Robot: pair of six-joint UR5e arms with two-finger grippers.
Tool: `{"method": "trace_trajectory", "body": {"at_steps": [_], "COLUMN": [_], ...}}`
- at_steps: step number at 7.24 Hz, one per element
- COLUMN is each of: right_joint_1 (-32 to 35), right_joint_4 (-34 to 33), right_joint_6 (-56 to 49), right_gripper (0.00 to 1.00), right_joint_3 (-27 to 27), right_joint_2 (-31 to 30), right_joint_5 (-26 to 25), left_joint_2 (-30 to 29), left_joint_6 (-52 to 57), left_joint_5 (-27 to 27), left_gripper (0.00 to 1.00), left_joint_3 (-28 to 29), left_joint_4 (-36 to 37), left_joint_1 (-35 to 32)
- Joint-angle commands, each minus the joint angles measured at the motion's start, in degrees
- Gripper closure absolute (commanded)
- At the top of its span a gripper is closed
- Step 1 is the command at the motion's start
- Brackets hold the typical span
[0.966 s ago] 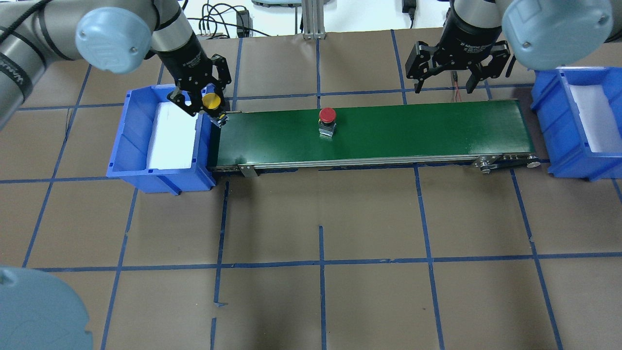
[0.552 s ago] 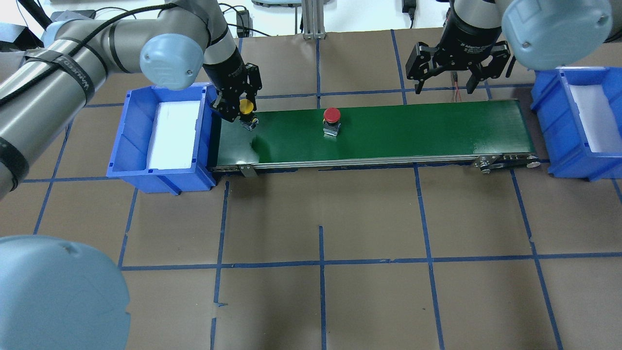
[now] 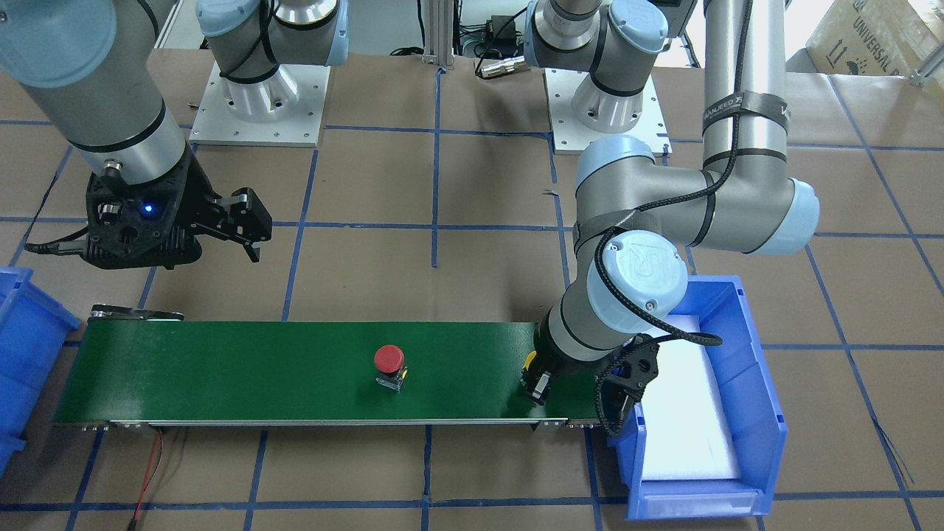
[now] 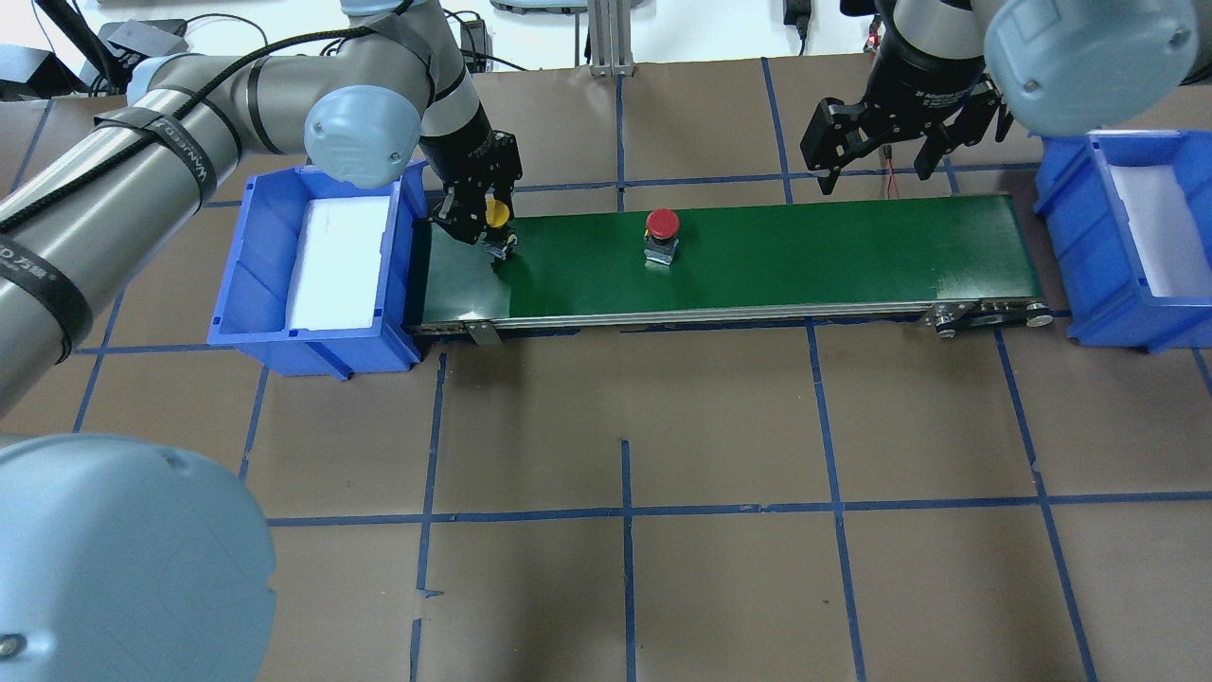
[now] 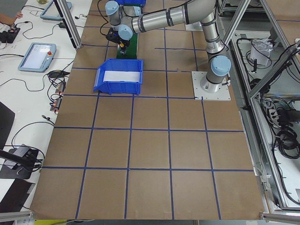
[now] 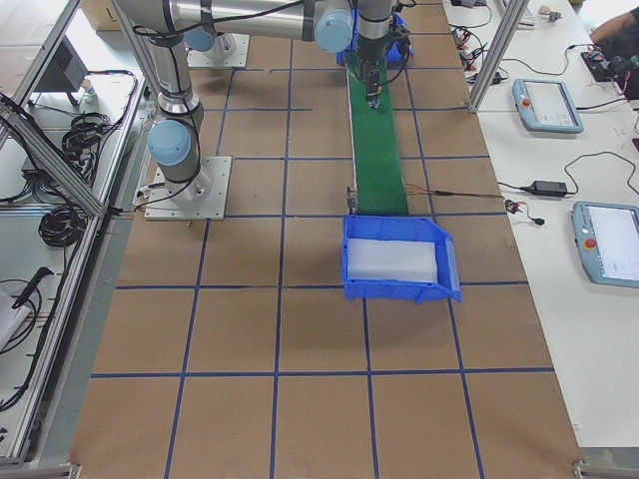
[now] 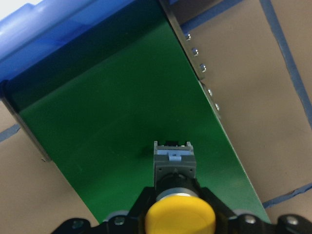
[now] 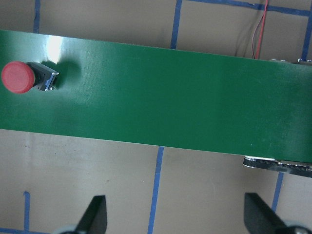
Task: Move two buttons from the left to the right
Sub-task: 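Grasp the yellow-capped button with the left gripper and set it on the conveyor, then open the left gripper and withdraw it while the right gripper moves over the belt end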
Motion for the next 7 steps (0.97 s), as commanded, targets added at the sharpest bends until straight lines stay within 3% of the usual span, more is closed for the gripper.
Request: {"method": "trace_trajectory", "body": {"at_steps": [1, 4, 7], "right_joint_1": [-0.37, -4.83, -11.08], "right_joint_4": [-1.26, -1.97, -12.59], "right_joint_6": [-5.39, -24.42, -46.68], "right_gripper": [0.00, 0.00, 0.00], "right_joint_3": [2.11, 3.00, 9.32], "right_joint_2": [-0.08, -0.26, -0.26], "right_joint_5": [0.40, 0.04, 0.66], "left_joint_2": [0.38, 3.97, 9.68], "left_joint_6": [-0.03, 3.38, 19.00], "left_joint_5": [0.27, 0.70, 2.72], "left_gripper": [0.12, 0.05, 0.01], "left_joint_3": [-0.53, 0.79, 0.18], "left_joint_4": [-0.59, -0.77, -1.64], "left_joint_1": [-0.22, 0.13, 2.49]}}
